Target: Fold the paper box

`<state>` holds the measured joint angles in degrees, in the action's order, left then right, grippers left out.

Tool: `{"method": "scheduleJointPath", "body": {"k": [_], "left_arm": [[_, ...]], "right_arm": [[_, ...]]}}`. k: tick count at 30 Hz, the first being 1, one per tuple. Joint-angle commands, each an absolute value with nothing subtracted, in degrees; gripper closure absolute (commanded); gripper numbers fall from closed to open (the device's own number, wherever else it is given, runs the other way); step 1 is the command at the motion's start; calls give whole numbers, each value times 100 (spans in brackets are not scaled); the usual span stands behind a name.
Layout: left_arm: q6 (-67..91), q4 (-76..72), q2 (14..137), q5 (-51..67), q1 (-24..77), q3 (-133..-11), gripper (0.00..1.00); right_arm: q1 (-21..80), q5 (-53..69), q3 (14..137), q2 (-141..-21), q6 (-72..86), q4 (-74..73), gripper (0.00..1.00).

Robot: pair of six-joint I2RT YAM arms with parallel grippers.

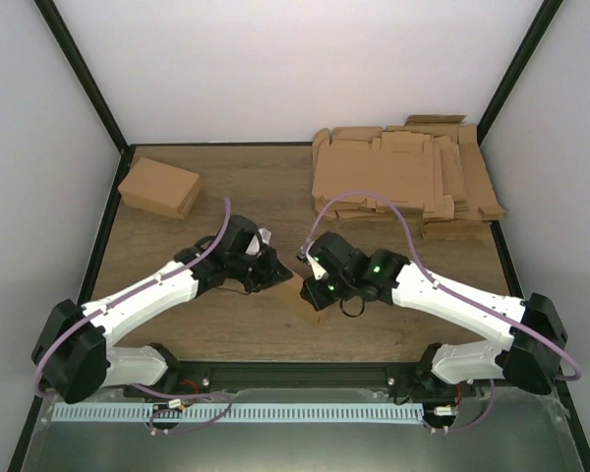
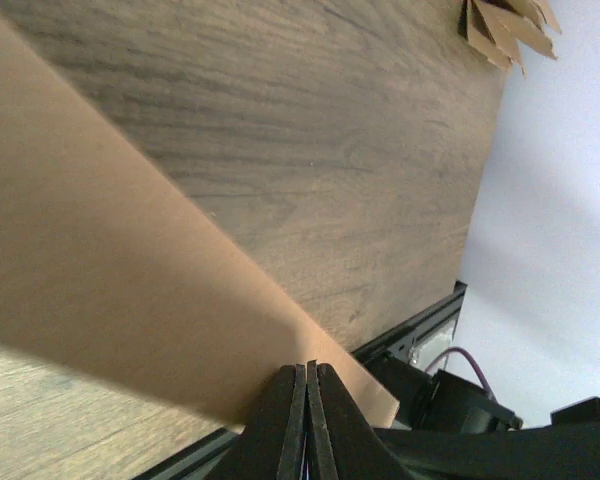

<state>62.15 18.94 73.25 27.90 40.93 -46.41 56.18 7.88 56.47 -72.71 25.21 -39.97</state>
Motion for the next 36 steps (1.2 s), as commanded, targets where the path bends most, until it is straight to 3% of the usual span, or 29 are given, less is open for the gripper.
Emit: {"method": "scheduleJointPath", "body": {"k": [1,2,4,7,10,16,21,27,36], "left_arm": [[5942,2680,7097,2238,4063,-5158,96],[5907,2832,6966,1995,4044,-5306,96],[5776,3154,6709,1538,3977,-5532,91],[5472,3586,6448,1220,3623,-5712,74],[5149,3987,6177,977,3055,-5715,66],[4745,3956,5828,1558,2027,-5271,55],[4438,3987,5872,1898,1669,-5206,44],[4162,4066,5968,1968,1520,-5253,25],[3798,4299,6019,1996,1139,-5358,24]], "right_arm": [[5590,489,6112,-7234,2095,-4484,76],[5590,473,6251,-7193,1945,-4509,64],[5590,372,6518,-7140,1713,-4576,49],[5590,121,6843,-7267,1441,-4667,30],[5589,42,7029,-7569,1203,-4751,18],[5589,86,7072,-8162,1091,-4710,7],[5588,-136,7079,-8495,1080,-4787,7],[5615,110,7005,-8614,923,-4715,30],[5836,48,7055,-8878,732,-4688,52]]}}
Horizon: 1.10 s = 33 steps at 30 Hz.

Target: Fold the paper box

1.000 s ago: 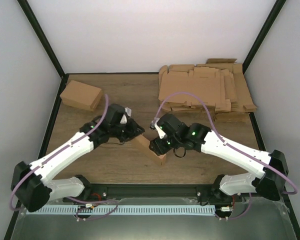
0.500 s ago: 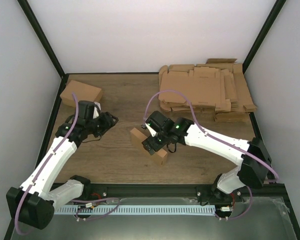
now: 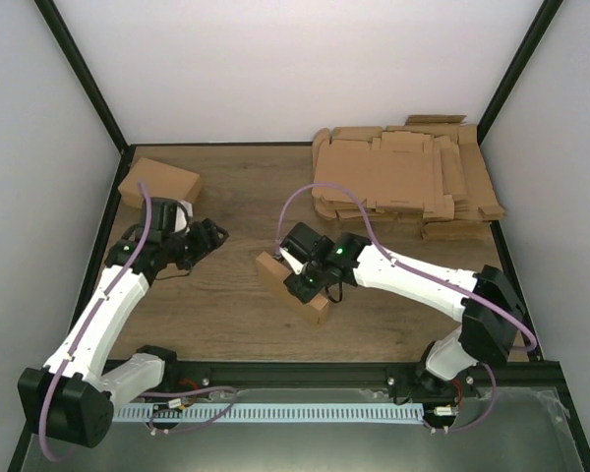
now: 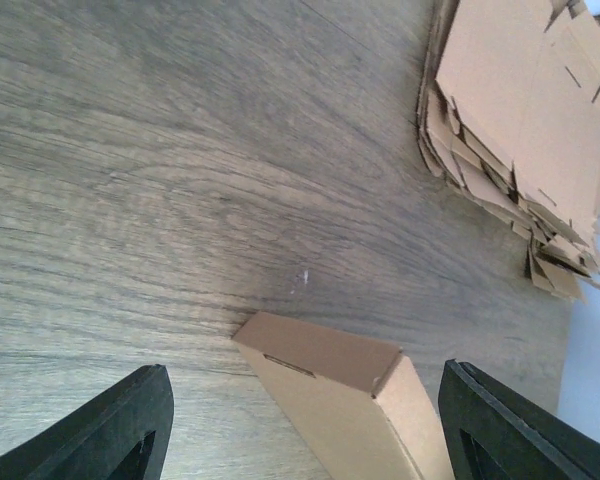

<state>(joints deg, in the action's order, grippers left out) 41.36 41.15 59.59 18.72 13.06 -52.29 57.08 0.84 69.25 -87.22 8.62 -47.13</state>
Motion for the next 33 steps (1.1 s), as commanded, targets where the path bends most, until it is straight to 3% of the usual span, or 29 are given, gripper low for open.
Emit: {"method": "scheduleJointPath", "body": {"k": [1,6,9,15,18,24,33], "left_arm": [[3760,4332,6020,2003,1101,-5375,24],[3606,4488,5941,1971,896,-5448,24],[3517,4602,5877,1968,692,-5531,24],[3512,4678,5763,2189,307,-5563,24],[3777,4376,5680,2822,243,-5254,15],[6020,2272,5128,4660,255,-3540,0],[8323,1666,3800,3886,268,-2994,0]], "right_arm": [[5874,7,7062,-8910,708,-4682,53],[6009,-586,7233,-9113,694,-4732,63],[6008,-1615,7486,-9157,660,-4739,75],[6381,-3897,7390,-8989,-269,-3636,75],[6756,-4391,6898,-8943,-838,-2763,75],[6800,-4297,6630,-9017,-1067,-2121,76],[6808,-4032,6459,-9227,-1757,-1274,76]]}}
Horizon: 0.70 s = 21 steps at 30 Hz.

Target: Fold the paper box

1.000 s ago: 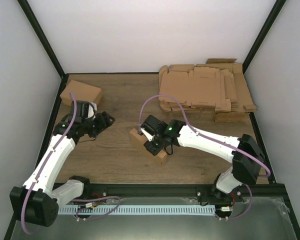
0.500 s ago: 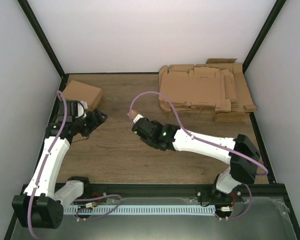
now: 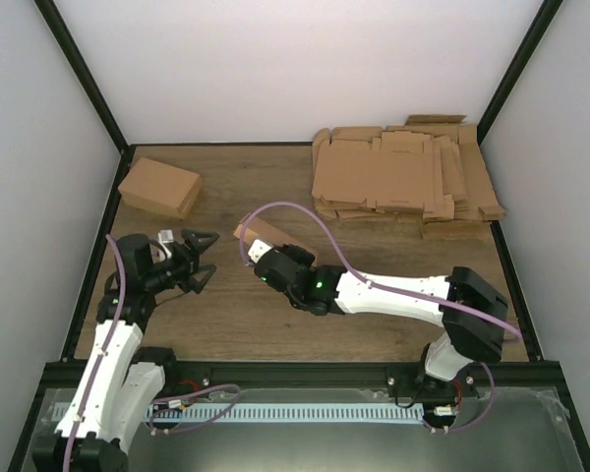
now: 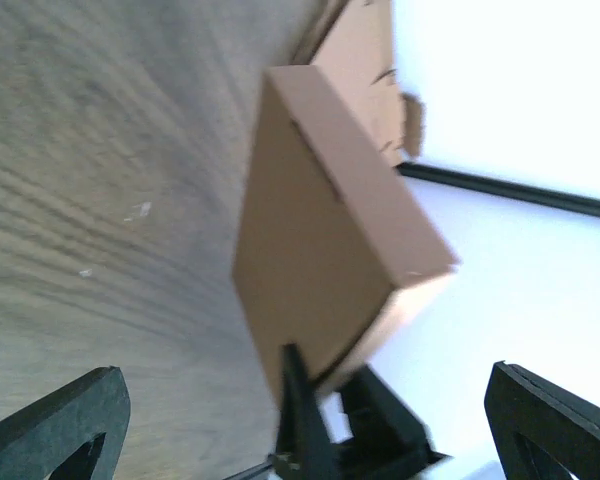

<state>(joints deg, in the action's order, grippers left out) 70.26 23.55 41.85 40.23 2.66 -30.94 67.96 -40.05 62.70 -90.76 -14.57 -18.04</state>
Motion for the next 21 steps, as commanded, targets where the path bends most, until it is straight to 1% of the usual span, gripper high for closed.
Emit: {"method": "scheduleJointPath", "body": {"k": [1,5,15,19,21], "left_arm": [[8464,1640,3725,3797,271,-2963,0],[8768,1516,3706,3683,334,-2849,0],[9020,1354,4041,3285,702,-3020,0],[9089,1369,4188,3101,916,-3028,5],[9121,1367,4244,3021,992,-3024,10]], "right_arm": [[6809,-4021,6486,-9277,-1779,-1266,76],[6844,-3886,6577,-9396,-1890,-1164,76],[7083,-3892,6597,-9621,-2253,-800,76],[7142,-3938,6632,-9729,-2397,-687,76],[7168,-3945,6667,-9782,-2449,-657,76]]}}
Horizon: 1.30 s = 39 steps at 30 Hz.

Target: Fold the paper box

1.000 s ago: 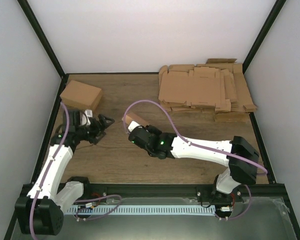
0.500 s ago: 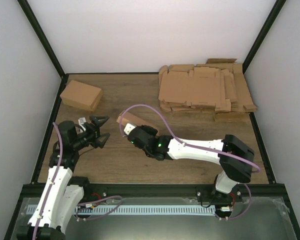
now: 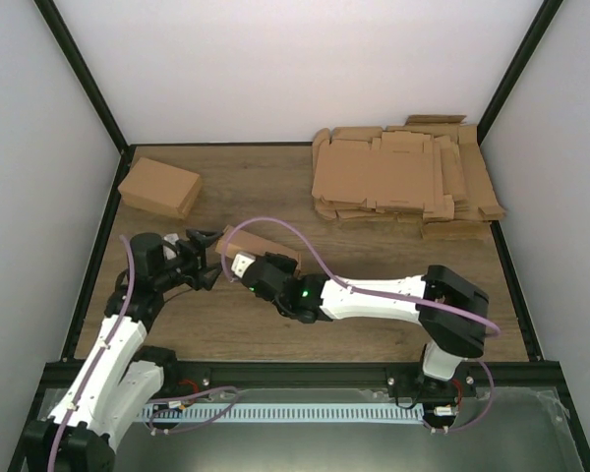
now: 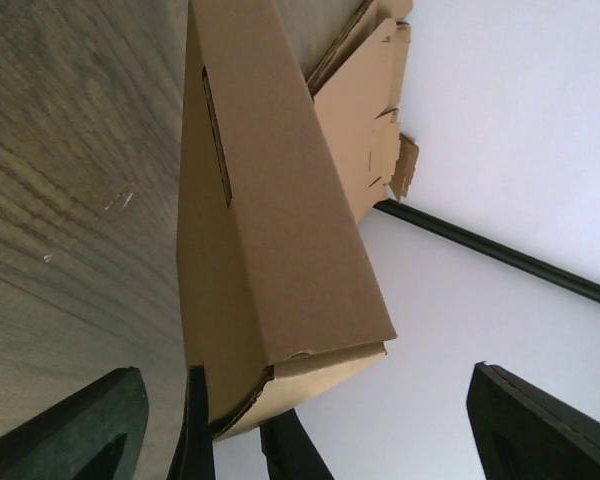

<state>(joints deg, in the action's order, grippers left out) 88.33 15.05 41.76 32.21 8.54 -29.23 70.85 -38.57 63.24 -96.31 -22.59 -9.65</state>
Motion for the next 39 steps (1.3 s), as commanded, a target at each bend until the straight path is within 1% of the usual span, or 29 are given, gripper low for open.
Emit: {"method": "scheduleJointPath", "body": {"k": [1,7,9,13,16,21,22,24,28,31,35,39], "left_arm": [[9123,1363,4265,2989,1018,-3023,13],[9141,1331,4400,2860,1144,-3019,29],[9126,1431,4403,2805,1164,-3015,31],[9114,1682,4403,2650,1169,-2988,32],[9112,1730,4606,2613,1169,-2963,37],[9075,1705,4735,2610,1178,-2971,59],[9071,1705,4751,2610,1178,-2977,62],[9062,1692,4756,2559,1176,-2986,64],[9039,1339,4873,2615,1050,-2965,71],[8696,1001,5241,2979,521,-3073,74],[7584,1129,5977,3466,-457,-3829,73],[5741,1787,7308,4522,-1442,-5138,73]], "right_arm": [[7185,-3955,6677,-9803,-2482,-634,76],[7237,-3998,6756,-9941,-2629,-557,75],[7254,-4036,6767,-9981,-2685,-532,75],[7293,-4074,6768,-9993,-2840,-451,73],[7311,-4075,6774,-9999,-2907,-437,72],[7319,-4088,6825,-10009,-2945,-460,70],[7320,-4087,6843,-10006,-2937,-472,67],[7319,-4072,6855,-9988,-2916,-506,51],[7321,-3778,6858,-9647,-2592,-769,31],[7317,-3280,6742,-9043,-2243,-950,16],[7293,-2691,6472,-8095,-1810,-1066,9],[7198,-2214,6070,-7471,-1371,-1083,7]]}}
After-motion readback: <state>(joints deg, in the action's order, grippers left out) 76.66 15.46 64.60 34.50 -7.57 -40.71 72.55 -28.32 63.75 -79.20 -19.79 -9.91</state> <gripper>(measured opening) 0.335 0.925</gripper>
